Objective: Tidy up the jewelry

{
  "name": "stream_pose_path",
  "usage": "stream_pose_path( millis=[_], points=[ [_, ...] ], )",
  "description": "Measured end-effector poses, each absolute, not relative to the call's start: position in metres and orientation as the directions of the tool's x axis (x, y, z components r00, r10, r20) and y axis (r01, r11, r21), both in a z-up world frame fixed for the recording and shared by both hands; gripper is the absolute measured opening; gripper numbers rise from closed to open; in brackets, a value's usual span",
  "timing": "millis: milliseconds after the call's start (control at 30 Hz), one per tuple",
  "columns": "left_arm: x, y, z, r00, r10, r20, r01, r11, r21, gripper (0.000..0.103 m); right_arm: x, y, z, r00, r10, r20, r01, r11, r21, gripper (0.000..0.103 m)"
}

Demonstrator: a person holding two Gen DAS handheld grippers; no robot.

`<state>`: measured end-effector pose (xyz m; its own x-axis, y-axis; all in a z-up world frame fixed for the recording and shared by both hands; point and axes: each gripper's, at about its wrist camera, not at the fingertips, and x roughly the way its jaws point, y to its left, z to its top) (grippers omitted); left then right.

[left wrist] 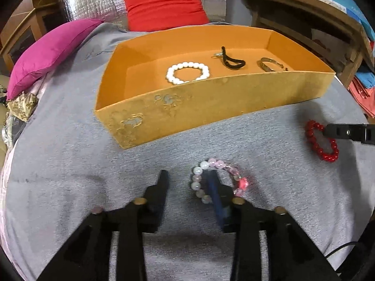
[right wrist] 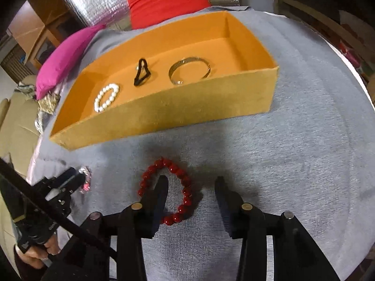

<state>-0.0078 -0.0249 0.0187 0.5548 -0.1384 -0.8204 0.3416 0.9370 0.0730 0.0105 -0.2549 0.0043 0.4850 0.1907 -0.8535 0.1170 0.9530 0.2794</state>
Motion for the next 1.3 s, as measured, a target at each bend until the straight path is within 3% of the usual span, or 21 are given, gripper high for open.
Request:
stream_pose_path(
  millis=[100, 300, 400, 633, 800, 1300],
  points=[
    [-0.009, -0.024, 0.018, 0.555, -0.132, -0.821, 0.341, 0.937, 0.080, 0.045, 0.011, -0.241, 0.003, 0.485, 0.118, -0.866, 0.097, 0.978, 0.187, 0.030],
    [-0.012, -0.025, 0.019, 0.567, -0.097, -0.818, 0.324, 0.940, 0.112, 0.056, 0.014, -0.234, 0.001, 0.488, 0.061, -0.871, 0.109, 0.986, 0.130, 0.021],
    [-0.013, -0.025, 0.019, 0.569, -0.089, -0.817, 0.321, 0.940, 0.121, 0.057, 0.015, -0.233, 0.003, 0.496, 0.032, -0.868, 0.126, 0.986, 0.108, 0.011],
    [-0.015, -0.026, 0.019, 0.568, -0.088, -0.819, 0.324, 0.938, 0.124, 0.058, 0.020, -0.224, 0.006, 0.498, 0.055, -0.865, 0.132, 0.982, 0.138, 0.011],
    [-0.015, -0.025, 0.020, 0.570, -0.076, -0.818, 0.313, 0.941, 0.131, 0.068, 0.025, -0.230, 0.000, 0.464, 0.090, -0.881, 0.165, 0.969, 0.185, 0.011],
    [-0.017, -0.024, 0.021, 0.575, -0.069, -0.815, 0.306, 0.942, 0.137, 0.070, 0.019, -0.246, -0.006, 0.464, 0.178, -0.868, 0.178, 0.941, 0.288, 0.014]
  ],
)
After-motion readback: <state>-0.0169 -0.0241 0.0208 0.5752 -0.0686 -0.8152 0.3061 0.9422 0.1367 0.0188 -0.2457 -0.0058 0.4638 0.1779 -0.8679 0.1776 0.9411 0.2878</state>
